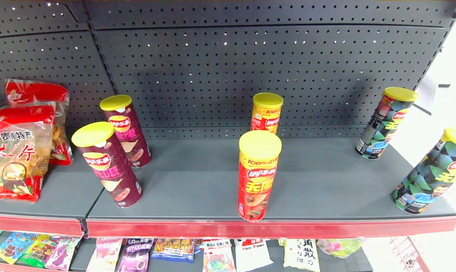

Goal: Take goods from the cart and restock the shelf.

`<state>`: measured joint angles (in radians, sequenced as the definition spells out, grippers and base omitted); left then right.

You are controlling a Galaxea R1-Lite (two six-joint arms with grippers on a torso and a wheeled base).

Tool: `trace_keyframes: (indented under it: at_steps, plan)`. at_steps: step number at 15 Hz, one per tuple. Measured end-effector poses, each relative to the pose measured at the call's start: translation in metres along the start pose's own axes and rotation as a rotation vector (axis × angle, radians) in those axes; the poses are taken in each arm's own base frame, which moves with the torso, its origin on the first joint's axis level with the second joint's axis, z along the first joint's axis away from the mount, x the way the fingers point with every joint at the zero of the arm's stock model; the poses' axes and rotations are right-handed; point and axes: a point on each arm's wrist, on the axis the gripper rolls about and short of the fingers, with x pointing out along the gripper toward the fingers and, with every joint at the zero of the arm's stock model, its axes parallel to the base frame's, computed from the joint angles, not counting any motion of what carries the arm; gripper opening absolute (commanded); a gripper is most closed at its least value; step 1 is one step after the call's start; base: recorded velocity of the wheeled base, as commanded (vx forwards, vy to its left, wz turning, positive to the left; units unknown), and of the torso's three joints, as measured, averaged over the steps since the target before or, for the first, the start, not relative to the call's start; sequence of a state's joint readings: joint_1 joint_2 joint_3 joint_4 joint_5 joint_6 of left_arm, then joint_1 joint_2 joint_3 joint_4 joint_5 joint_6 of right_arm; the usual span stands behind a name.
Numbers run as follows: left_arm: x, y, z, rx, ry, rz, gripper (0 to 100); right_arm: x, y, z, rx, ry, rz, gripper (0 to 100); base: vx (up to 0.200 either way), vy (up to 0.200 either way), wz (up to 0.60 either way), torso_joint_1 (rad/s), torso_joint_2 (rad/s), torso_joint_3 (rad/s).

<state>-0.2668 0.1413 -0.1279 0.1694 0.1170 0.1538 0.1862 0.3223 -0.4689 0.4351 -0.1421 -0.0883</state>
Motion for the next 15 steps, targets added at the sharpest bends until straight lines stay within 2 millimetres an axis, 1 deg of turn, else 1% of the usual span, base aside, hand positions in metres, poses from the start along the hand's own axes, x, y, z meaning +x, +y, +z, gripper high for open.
trace_keyframes:
  at_steps: [1,3,4,6,7,9,12,13,14,15]
  plan:
    - [0.0,0.0,0.001,-0.003,-0.004,0.0,100,-0.009,0.002,-0.013,0.018,0.005,-0.054,100,0.0,0.0,0.0,0.0,0.0,0.0]
    - [-0.001,0.0,0.006,-0.035,-0.013,-0.046,100,-0.019,0.007,-0.033,0.072,-0.018,-0.195,100,0.0,0.0,0.0,0.0,0.0,0.0]
    - [0.0,0.0,0.009,-0.065,-0.005,-0.055,100,-0.019,0.009,-0.042,0.087,-0.017,-0.257,100,0.0,0.0,0.0,0.0,0.0,0.0]
    - [0.003,0.001,0.02,-0.119,0.012,-0.085,100,-0.011,0.012,-0.062,0.101,0.019,-0.305,100,0.0,0.0,0.0,0.0,0.0,0.0]
    - [0.006,0.001,0.028,-0.143,0.014,-0.103,100,-0.008,0.013,-0.067,0.102,0.013,-0.286,100,0.0,0.0,0.0,0.0,0.0,0.0]
    - [0.016,0.002,0.05,-0.169,-0.011,-0.155,100,-0.005,0.015,-0.07,0.118,-0.049,-0.193,100,0.0,0.0,0.0,0.0,0.0,0.0]
    - [0.039,0.002,0.084,-0.175,-0.07,-0.28,100,0.005,0.016,-0.065,0.1,-0.242,-0.121,100,0.0,0.0,0.0,0.0,0.0,0.0]
    - [0.046,-0.001,0.089,-0.169,-0.067,-0.342,100,0.011,0.016,-0.065,0.089,-0.305,-0.086,100,0.0,0.0,0.0,0.0,0.0,0.0]
    - [0.051,-0.003,0.091,-0.161,-0.048,-0.396,100,0.016,0.018,-0.068,0.076,-0.321,-0.031,100,0.0,0.0,0.0,0.0,0.0,0.0]
    - [0.055,-0.007,0.093,-0.148,-0.031,-0.445,100,0.02,0.019,-0.073,0.07,-0.294,0.021,100,0.0,0.0,0.0,0.0,0.0,0.0]
